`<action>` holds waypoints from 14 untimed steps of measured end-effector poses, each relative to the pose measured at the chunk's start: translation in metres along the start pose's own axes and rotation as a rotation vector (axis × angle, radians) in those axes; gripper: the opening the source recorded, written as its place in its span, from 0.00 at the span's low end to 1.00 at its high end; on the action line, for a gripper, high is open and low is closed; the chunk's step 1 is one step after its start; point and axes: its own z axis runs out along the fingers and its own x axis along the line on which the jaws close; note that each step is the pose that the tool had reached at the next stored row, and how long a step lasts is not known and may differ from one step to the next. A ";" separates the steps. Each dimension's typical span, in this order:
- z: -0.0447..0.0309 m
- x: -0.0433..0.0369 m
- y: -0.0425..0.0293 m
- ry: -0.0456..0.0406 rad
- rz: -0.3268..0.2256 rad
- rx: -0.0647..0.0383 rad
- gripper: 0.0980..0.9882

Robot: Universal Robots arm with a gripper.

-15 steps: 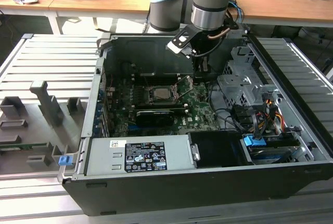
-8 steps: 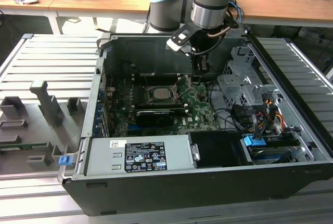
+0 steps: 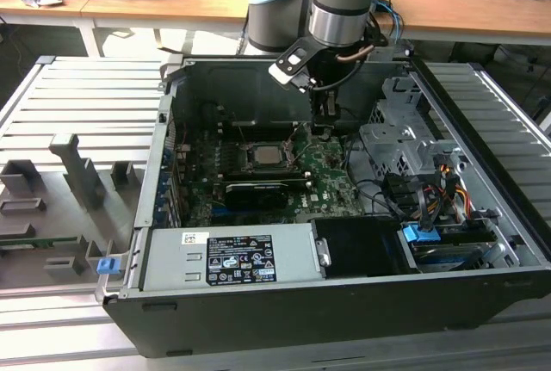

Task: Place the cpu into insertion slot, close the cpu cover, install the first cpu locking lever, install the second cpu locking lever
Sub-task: 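Close the cpu cover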

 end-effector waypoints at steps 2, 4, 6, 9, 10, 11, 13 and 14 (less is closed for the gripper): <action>0.0000 0.0000 -0.0004 0.0000 0.000 0.000 0.01; 0.0000 0.0000 -0.0009 0.0001 0.000 0.000 0.01; 0.0000 0.0000 -0.0012 0.0000 0.000 0.000 0.01; -0.0001 0.0000 -0.0032 -0.0001 0.000 0.000 0.01; -0.0001 0.0000 -0.0045 0.0000 0.000 0.000 0.01; -0.0001 -0.0001 -0.0058 0.0000 0.000 0.000 0.01; -0.0001 -0.0001 -0.0097 0.0000 0.000 0.000 0.01; -0.0002 -0.0002 -0.0116 0.0000 0.000 0.000 0.01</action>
